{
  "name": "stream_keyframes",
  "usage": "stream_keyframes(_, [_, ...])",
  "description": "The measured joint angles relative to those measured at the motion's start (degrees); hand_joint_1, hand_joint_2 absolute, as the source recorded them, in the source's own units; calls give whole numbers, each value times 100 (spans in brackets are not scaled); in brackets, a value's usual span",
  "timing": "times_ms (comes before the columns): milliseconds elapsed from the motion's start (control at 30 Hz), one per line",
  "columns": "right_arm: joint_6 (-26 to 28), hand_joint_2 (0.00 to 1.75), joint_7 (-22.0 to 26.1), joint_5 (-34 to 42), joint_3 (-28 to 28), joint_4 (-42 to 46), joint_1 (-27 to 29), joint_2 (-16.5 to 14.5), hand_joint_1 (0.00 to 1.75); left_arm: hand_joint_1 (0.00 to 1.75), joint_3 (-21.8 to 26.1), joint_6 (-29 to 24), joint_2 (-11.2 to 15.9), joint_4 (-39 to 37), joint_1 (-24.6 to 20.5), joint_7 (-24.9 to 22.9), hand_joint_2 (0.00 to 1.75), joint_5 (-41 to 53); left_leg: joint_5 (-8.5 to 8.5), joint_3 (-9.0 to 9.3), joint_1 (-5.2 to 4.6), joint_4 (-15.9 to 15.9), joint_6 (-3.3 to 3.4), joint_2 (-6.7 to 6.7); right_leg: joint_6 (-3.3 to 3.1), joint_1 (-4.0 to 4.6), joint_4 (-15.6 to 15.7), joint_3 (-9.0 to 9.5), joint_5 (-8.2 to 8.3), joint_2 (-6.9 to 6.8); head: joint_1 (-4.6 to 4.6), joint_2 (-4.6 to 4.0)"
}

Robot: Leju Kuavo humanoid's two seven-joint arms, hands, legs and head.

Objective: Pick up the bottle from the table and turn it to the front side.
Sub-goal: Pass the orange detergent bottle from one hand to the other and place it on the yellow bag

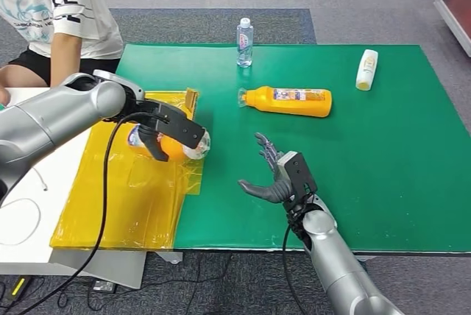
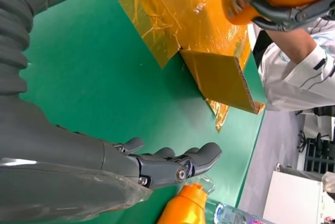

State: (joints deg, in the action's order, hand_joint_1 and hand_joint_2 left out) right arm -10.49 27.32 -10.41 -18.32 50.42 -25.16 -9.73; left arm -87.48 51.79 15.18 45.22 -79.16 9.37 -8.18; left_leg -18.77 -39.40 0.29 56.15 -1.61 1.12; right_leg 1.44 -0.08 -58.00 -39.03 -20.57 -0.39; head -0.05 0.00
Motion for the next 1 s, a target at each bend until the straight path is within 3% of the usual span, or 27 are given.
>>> stream_keyframes(133, [-98, 175, 13, 48, -4, -2, -5, 0, 0, 175, -1, 556, 249, 309, -31, -417, 175, -1085, 0, 1, 0, 0, 0, 1, 0, 0, 0, 0, -1, 0, 0, 0])
stream_keyframes(267, [-136, 175, 16, 121, -19, -2, -25, 0, 0, 175, -1, 755, 482, 520, -71, -766, 175, -1522, 1, 2, 0, 0, 0, 0, 0, 0, 0, 1, -1, -1, 0, 0])
stream_keyframes(533, [-136, 175, 14, 186, -38, -2, -73, 0, 0, 175, -1, 751, 656, 566, -95, -902, 175, -1455, 2, 2, 0, 0, 1, -1, 1, 0, 0, 4, -1, -2, -1, 0])
stream_keyframes(900, [-91, 175, 5, 198, -87, -2, -85, 0, 0, 175, -1, 669, 657, 547, -87, -785, 175, -1054, 2, 1, 0, 0, 1, -1, 1, 0, 0, 1, 0, -2, -1, 0])
stream_keyframes(1000, [-85, 175, -4, 193, -120, -2, -93, -2, 0, 44, -1, 616, 646, 517, -78, -608, 175, -921, 2, 1, 1, 0, 1, -1, 1, 1, 0, 0, 0, -2, -1, 0])
